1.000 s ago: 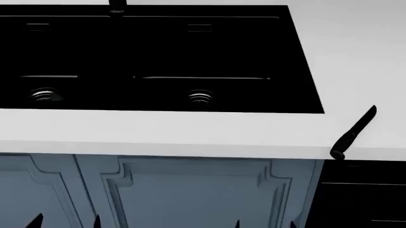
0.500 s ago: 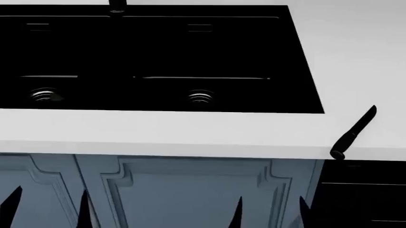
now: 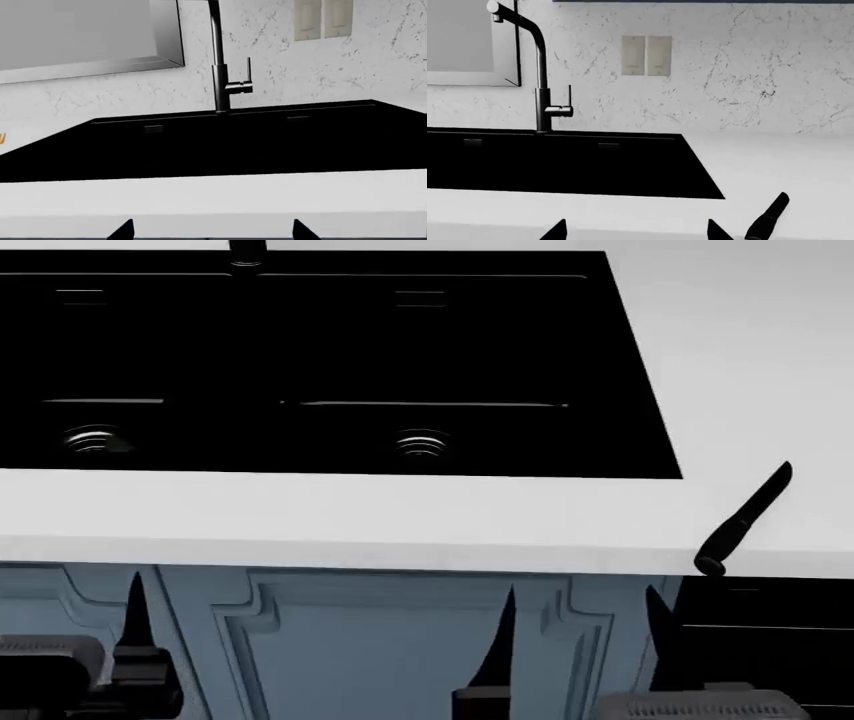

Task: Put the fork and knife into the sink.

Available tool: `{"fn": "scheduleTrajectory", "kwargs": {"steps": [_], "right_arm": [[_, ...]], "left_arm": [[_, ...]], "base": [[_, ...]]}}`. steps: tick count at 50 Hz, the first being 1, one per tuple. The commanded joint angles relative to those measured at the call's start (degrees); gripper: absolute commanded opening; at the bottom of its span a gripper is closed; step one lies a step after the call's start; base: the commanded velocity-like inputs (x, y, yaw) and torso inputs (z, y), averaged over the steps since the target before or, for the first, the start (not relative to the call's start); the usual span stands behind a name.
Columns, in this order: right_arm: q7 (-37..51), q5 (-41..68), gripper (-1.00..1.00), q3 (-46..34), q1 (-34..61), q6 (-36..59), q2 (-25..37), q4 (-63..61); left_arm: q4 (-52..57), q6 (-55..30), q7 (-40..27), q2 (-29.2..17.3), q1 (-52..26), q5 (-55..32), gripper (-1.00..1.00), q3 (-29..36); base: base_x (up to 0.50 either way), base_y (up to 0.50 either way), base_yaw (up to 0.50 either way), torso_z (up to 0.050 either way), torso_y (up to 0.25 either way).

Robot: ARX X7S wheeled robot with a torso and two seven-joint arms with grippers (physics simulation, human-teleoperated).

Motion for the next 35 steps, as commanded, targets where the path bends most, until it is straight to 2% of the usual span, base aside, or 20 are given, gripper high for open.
{"fn": "scheduleTrajectory", "kwargs": {"steps": [1,8,14,20,35], "right_arm": [[3.5,6.2,1.00,3.3,8.4,22.4,0.9,-10.3],[3.3,7.2,1.00,2.6,13.6,28.5,3.1,-12.2],[3.4,10.2,1.00,4.7,20.0,35.1,2.8,-12.8],[3.1,12.7,1.00,7.3,22.7,37.2,1.7,-12.6],[3.2,15.7,1.00,11.0,22.3,38.1,0.7,-13.8]], "left_arm": [[8.6,-18.8,1.3,-1.2,-7.7,-3.9,1.00,-2.4],[10.5,-23.4,1.6,-2.8,-11.6,-4.1,1.00,-1.6],[10.9,-27.0,2.4,-4.5,-15.7,-4.3,1.00,-1.3],[11.9,-29.5,1.9,-5.5,-18.1,-4.2,1.00,-3.1],[12.9,-30.1,1.2,-5.4,-18.2,-4.5,1.00,-3.3]], "base": [[0.00,0.00,0.00,0.000,0.000],[0.00,0.00,0.00,0.000,0.000],[0.00,0.00,0.00,0.000,0.000],[0.00,0.00,0.00,0.000,0.000],[0.03,0.50,0.00,0.000,0.000]]}}
